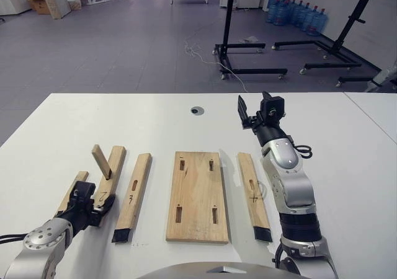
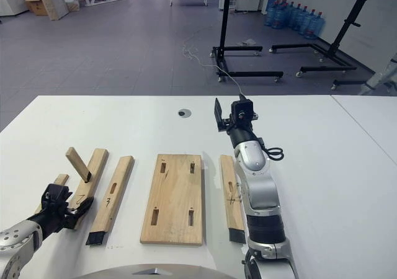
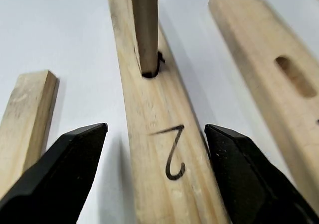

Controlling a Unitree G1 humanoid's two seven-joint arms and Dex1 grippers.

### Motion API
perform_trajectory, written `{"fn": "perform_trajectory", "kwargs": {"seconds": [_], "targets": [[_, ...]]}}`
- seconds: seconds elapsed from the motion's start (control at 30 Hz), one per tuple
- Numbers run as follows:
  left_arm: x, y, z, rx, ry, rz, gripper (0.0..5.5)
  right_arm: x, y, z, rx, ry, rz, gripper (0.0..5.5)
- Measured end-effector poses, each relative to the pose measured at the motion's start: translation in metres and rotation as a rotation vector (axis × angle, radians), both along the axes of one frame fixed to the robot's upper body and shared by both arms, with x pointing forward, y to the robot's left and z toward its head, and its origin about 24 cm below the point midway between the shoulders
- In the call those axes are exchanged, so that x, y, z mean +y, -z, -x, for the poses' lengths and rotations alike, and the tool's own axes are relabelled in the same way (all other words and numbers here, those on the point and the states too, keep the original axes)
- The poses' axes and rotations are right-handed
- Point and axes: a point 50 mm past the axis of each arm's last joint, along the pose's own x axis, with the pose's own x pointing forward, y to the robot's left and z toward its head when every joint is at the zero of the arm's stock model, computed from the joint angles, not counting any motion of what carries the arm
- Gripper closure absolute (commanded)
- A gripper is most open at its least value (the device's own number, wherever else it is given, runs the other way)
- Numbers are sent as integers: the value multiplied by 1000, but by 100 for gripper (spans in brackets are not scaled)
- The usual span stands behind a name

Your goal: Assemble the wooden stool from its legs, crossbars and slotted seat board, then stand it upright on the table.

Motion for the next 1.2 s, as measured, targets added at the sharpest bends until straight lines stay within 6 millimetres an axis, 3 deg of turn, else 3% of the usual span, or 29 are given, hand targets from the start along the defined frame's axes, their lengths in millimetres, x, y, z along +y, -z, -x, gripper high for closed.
{"fn": "perform_trajectory", "kwargs": {"seconds": [0.1, 0.47, 0.9, 1.0, 1.07, 1.2], "targets": [[5, -2, -3, 9, 11, -26, 192, 1, -2, 1, 3, -5, -6, 200], [9, 5, -4, 36, 17, 5, 344, 2, -3, 2, 2, -5, -10, 200], [7, 8, -6, -16, -3, 44, 345, 1, -2, -2, 29, -18, 9, 200], [-10, 3, -19, -148, -11, 212, 346, 2, -8, -4, 21, -143, -78, 200], [-23, -19, -44, -320, 54, 306, 346, 9, -19, -6, 1, -328, -166, 200], [-32, -50, -72, -473, 162, 374, 346, 13, -25, -2, 63, -660, -362, 200]]}}
